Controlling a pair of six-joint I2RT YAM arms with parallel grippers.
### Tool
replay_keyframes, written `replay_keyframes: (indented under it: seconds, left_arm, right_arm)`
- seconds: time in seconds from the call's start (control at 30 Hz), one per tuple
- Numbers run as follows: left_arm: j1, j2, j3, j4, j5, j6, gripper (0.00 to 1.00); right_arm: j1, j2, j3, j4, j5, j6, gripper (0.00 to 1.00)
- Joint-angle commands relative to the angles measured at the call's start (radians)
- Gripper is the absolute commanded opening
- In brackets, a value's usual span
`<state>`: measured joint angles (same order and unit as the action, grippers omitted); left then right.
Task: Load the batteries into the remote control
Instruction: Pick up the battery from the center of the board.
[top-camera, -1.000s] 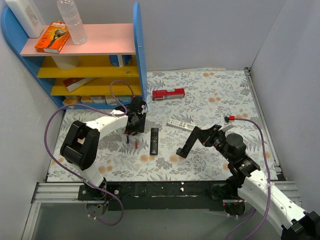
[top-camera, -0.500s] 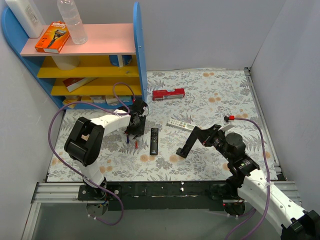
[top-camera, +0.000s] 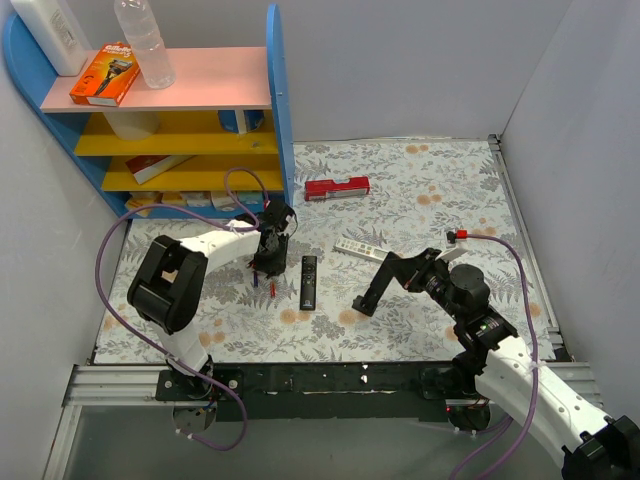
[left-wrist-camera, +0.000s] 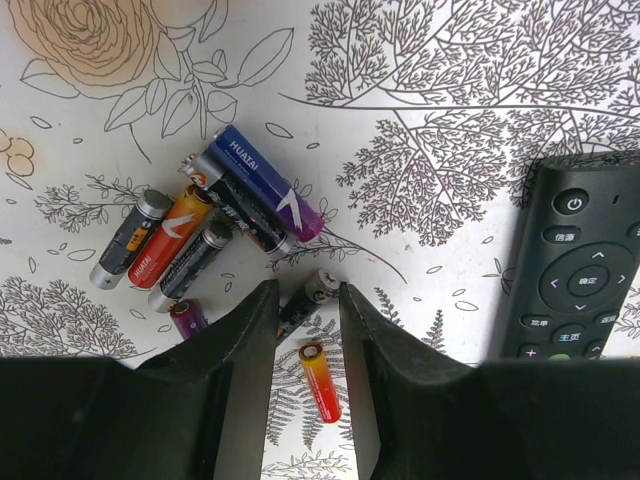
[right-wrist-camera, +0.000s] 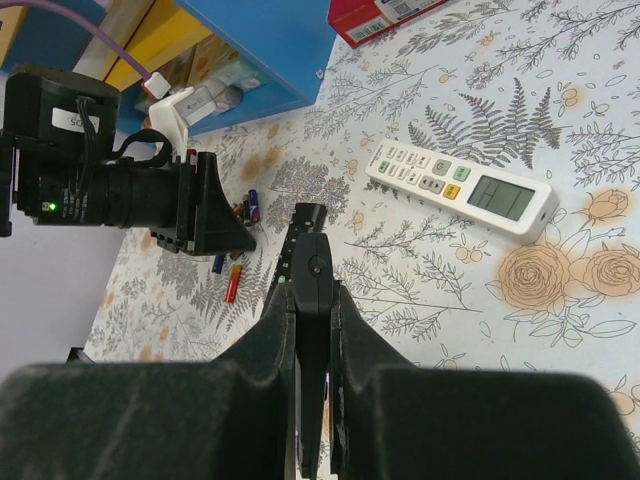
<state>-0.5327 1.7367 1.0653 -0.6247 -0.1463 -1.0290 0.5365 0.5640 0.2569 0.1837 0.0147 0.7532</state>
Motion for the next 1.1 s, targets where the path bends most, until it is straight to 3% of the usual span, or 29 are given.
replay_keyframes:
  seconds: [0.0, 0.13, 0.43, 0.67, 0.87, 1.07]
  left_arm:
    - [-0.009, -0.032, -0.025, -0.046, -0.018, -0.009, 0.29]
    - [-0.009, -0.026, -0.028, -0.038, -0.03, -0.005, 0.25]
    - [-0.01, -0.063, 0.021, -0.033, -0.033, 0.02, 0.02]
    - [-0.01, -0.189, 0.051, -0.015, -0.027, 0.04, 0.0]
    - [-0.026, -0.379, 0.061, 0.06, 0.141, 0.017, 0.0]
    - [-0.125, -0.557, 0.018, 0.238, 0.29, -0.075, 0.0]
  right_arm:
    - [-0.006, -0.001, 0.038, 0.071, -0.005, 0.0, 0.01]
    - [-0.006, -0.007, 0.036, 0.071, -0.005, 0.001, 0.01]
    - [-0.007, -0.041, 0.042, 0.048, -0.007, 0.005, 0.01]
    - [-0.007, -0.049, 0.056, 0.053, -0.034, 0.018, 0.01]
    - [-0.009, -0.03, 0.096, 0.068, -0.058, 0.038, 0.01]
    - [-0.013, -0.01, 0.131, 0.102, -0.09, 0.06, 0.01]
